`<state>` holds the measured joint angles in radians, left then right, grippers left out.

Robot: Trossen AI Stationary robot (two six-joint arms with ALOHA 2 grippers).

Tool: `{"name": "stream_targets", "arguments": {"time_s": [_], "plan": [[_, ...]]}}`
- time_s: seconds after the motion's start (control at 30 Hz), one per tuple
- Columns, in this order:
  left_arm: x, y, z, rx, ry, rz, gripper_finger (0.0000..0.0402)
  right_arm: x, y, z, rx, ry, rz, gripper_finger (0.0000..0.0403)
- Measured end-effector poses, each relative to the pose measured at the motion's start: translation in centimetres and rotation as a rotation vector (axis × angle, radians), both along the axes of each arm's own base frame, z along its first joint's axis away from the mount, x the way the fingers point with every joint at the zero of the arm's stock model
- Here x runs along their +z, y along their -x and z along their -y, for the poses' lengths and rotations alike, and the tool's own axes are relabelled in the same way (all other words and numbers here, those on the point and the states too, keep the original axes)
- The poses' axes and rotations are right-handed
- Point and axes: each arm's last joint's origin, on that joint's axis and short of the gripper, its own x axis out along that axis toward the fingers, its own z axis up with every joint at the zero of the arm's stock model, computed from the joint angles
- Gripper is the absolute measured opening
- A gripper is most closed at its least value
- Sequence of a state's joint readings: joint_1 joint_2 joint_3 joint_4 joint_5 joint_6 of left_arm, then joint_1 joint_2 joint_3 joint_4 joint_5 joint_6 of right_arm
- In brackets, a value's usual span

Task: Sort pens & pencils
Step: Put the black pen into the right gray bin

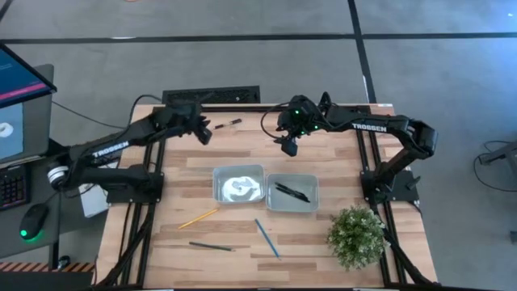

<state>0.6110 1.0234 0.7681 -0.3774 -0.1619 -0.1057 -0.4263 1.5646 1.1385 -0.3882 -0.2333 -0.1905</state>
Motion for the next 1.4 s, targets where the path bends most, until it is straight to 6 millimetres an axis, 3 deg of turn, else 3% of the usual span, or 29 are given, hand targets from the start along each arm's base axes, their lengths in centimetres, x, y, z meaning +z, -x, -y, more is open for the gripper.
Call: {"name": "stream_targets", "arguments": {"time_s": [0.27,0.63,0.9,1.23,1.4], "plan": [[-0.7,-2.2,-3.8,0.026,0.08,-0.143,0.0098,0.0,0.0,0.0,0.0,0.0,0.0,0.026],[-3.3,-4.9,-8.6,0.006,0.125,-0.321,0.0098,0.0,0.0,0.0,-0.018,-0.019,0.002,0.026],[-5.9,-5.9,-9.5,-0.042,0.146,-0.42,0.0098,0.0,0.0,0.0,-0.018,-0.018,0.002,0.026],[-6.0,-6.1,-9.3,-0.188,0.142,-0.423,0.0108,0.0,0.0,0.0,-0.018,-0.022,-0.005,0.026],[-5.9,-6.1,-9.4,-0.181,0.141,-0.405,0.0122,-0.1,0.1,-0.1,-0.018,-0.028,-0.019,0.026]]}}
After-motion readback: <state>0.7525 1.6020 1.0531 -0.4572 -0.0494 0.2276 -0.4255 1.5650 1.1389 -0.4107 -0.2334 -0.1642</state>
